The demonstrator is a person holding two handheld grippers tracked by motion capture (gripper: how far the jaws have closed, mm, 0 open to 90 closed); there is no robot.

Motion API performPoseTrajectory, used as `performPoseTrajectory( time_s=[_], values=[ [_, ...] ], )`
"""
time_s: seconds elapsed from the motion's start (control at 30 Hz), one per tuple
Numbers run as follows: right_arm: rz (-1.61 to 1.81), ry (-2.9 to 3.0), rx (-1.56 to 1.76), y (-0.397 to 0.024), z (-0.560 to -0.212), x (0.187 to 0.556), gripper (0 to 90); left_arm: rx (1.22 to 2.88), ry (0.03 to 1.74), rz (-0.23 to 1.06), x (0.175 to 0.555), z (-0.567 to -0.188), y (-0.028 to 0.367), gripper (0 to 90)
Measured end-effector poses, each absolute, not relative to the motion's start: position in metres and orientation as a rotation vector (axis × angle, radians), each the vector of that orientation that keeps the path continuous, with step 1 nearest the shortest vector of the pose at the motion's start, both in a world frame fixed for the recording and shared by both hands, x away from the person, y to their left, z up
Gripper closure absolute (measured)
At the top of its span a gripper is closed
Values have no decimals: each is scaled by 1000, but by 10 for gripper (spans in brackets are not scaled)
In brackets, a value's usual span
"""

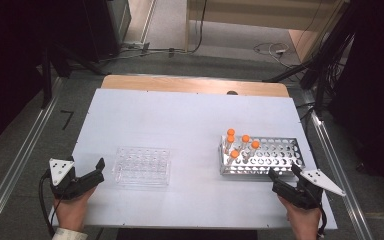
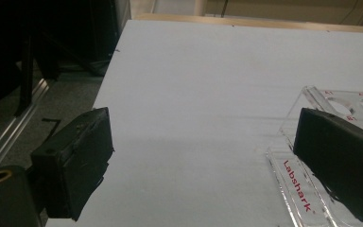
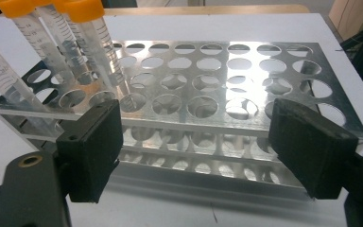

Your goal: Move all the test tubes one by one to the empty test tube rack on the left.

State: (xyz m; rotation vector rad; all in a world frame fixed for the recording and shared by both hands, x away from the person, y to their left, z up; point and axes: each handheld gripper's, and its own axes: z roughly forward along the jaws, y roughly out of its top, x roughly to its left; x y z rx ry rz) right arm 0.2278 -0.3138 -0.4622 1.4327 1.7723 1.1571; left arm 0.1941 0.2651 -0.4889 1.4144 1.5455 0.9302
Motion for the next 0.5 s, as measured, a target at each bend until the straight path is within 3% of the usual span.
performPoseTrajectory(
  time_s=[0.5],
  values=[
    [1178, 1813, 1390, -292, -458, 242, 175, 1413, 1543, 933, 193, -489, 265, 59]
  ],
)
